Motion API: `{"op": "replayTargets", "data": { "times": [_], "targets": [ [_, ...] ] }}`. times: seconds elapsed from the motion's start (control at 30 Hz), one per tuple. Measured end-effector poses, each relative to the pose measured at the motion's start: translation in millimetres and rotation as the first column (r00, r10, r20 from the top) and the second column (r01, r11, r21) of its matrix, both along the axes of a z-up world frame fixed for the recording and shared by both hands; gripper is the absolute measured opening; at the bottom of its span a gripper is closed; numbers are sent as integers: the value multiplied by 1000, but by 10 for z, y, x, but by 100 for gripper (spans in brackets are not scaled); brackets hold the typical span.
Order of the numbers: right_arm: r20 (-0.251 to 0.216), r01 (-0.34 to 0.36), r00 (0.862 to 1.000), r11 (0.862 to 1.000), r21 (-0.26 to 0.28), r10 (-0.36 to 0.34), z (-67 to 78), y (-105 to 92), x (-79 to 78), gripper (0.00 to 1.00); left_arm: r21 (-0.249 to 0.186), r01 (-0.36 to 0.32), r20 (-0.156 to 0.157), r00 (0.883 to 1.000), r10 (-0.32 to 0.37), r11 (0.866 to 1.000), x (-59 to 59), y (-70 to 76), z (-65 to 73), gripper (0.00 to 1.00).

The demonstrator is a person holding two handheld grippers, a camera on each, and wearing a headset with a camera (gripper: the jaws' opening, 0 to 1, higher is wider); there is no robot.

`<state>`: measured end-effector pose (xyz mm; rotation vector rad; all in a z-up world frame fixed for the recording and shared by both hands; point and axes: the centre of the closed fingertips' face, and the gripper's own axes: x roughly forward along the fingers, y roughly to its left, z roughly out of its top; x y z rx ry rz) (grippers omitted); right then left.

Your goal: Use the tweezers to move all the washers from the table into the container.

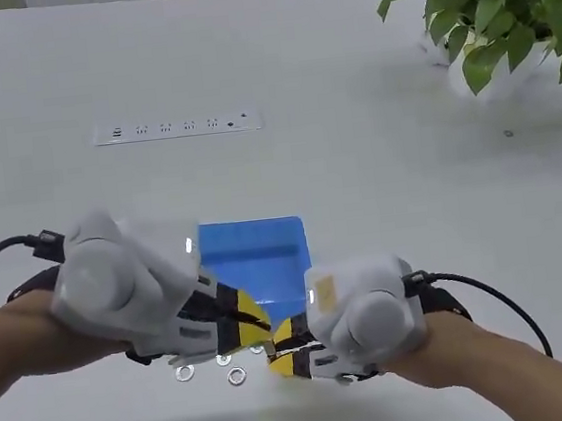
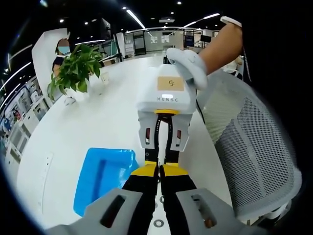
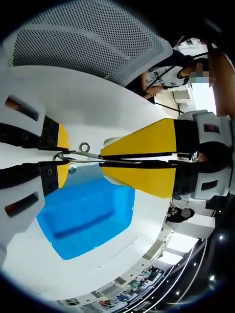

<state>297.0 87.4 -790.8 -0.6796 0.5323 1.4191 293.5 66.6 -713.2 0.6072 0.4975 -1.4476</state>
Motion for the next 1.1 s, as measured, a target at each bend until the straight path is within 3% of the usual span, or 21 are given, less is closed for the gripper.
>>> {"op": "replayTargets", "data": {
  "times": [0.5, 0.67, 1.1],
  "targets": [
    [37, -12, 999, 1000, 8, 12, 245, 7, -13, 9, -20, -8, 3, 1000, 8, 1000, -16, 14, 247, 6],
    [54, -19, 998, 1000, 11, 18, 351, 19, 20, 9, -25, -11, 35, 999, 11, 1000, 0, 35, 357, 6],
    [93, -22, 995, 999, 23, 19, 560, 36, 168, 9, -28, -10, 83, 996, 13, 1000, 94, 32, 567, 6]
  ]
}}
